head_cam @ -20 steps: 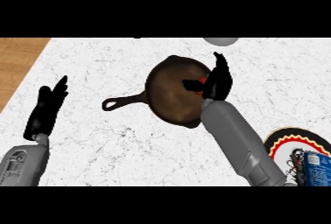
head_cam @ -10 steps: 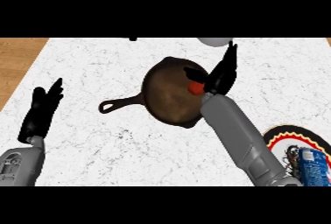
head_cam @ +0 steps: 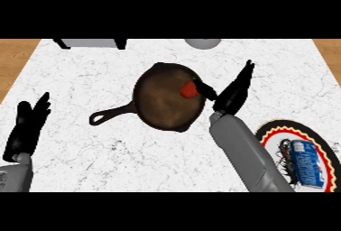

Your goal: Pick the bell pepper from the plate and place it in the pan

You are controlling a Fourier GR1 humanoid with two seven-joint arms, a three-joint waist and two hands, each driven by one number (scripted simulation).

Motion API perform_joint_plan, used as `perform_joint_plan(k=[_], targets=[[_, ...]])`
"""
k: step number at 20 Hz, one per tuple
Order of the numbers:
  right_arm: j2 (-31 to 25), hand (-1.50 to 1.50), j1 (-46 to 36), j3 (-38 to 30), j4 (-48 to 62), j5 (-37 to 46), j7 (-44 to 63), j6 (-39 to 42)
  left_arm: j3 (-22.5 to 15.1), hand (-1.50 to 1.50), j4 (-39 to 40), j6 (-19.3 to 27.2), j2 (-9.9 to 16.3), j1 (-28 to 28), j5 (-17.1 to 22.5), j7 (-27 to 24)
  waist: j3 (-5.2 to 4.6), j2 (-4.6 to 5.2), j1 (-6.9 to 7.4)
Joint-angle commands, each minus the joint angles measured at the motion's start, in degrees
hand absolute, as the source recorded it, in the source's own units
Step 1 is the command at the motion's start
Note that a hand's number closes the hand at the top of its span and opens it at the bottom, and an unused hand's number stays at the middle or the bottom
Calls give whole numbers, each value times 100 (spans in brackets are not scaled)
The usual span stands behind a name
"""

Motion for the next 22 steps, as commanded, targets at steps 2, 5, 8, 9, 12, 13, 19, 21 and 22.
perform_joint_plan(k=[2,5,8,9,12,13,19,21,22], targets=[[-49,-150,1256,288,-1395,279,107,-379,56,0,11,214,-98,197,-88,2,-10,-75,-322],[-215,-150,2191,578,-2434,563,170,-126,255,0,-224,100,100,244,76,205,-12,-94,-350],[-398,-150,3171,902,-3582,700,272,162,102,0,-298,207,-112,503,-43,-7,-15,-90,-369],[-443,-150,3441,995,-3908,859,331,239,201,0,-183,123,48,236,17,154,-17,-78,-396],[-849,-150,4626,1321,-4943,990,365,413,238,0,-301,86,94,276,50,162,-15,-68,-392],[-947,-150,4912,1282,-5354,1107,428,415,116,0,-87,233,-111,286,-87,-72,-16,-33,-336],[-1568,-150,6834,1576,-7377,1662,468,652,295,0,21,-36,59,322,100,-295,-13,3,-209],[-2157,-150,7316,1647,-7692,1124,221,401,136,0,-430,-81,-8,499,50,-14,2,-2,-146],[-2028,-150,7725,1754,-8200,1639,344,679,91,0,-499,107,-90,310,-38,182,-6,-1,-178]])
